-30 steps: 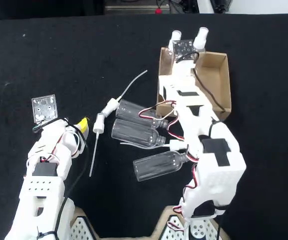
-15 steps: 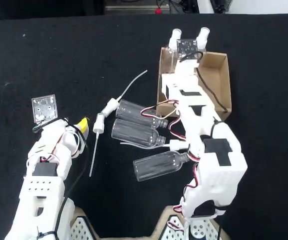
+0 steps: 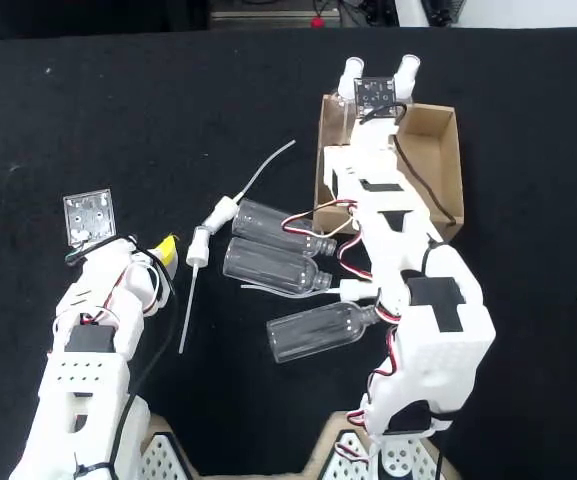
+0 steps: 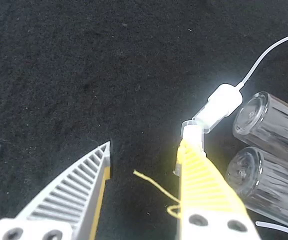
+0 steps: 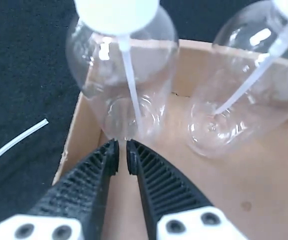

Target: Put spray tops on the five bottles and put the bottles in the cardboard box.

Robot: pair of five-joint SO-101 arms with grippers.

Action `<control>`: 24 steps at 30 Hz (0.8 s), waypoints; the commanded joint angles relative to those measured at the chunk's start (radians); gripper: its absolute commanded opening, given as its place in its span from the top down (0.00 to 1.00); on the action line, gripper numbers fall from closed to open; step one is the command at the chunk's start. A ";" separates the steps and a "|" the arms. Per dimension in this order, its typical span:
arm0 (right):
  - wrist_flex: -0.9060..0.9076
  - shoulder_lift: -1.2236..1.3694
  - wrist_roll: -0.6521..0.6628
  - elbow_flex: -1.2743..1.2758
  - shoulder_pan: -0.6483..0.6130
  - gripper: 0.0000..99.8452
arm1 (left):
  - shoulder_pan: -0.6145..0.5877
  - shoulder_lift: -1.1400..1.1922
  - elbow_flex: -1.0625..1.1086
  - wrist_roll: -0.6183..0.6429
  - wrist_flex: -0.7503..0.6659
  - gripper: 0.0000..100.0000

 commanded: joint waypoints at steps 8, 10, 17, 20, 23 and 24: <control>-0.061 -0.005 -0.003 -0.065 0.009 0.99 | -0.010 -0.008 -0.010 -0.003 -0.021 0.79; -0.068 -0.005 -0.003 -0.065 0.011 0.99 | -0.010 -0.008 -0.010 -0.003 -0.021 0.79; -0.069 -0.005 -0.003 -0.065 0.009 0.99 | -0.010 -0.008 -0.010 -0.003 -0.021 0.79; -0.072 -0.005 -0.003 -0.065 0.009 0.99 | -0.010 -0.008 -0.010 -0.003 -0.021 0.79; -0.074 -0.005 -0.003 -0.065 0.009 0.99 | -0.010 -0.008 -0.010 -0.003 -0.021 0.79; -0.074 -0.005 -0.003 -0.065 0.009 0.99 | -0.010 -0.008 -0.010 -0.003 -0.021 0.79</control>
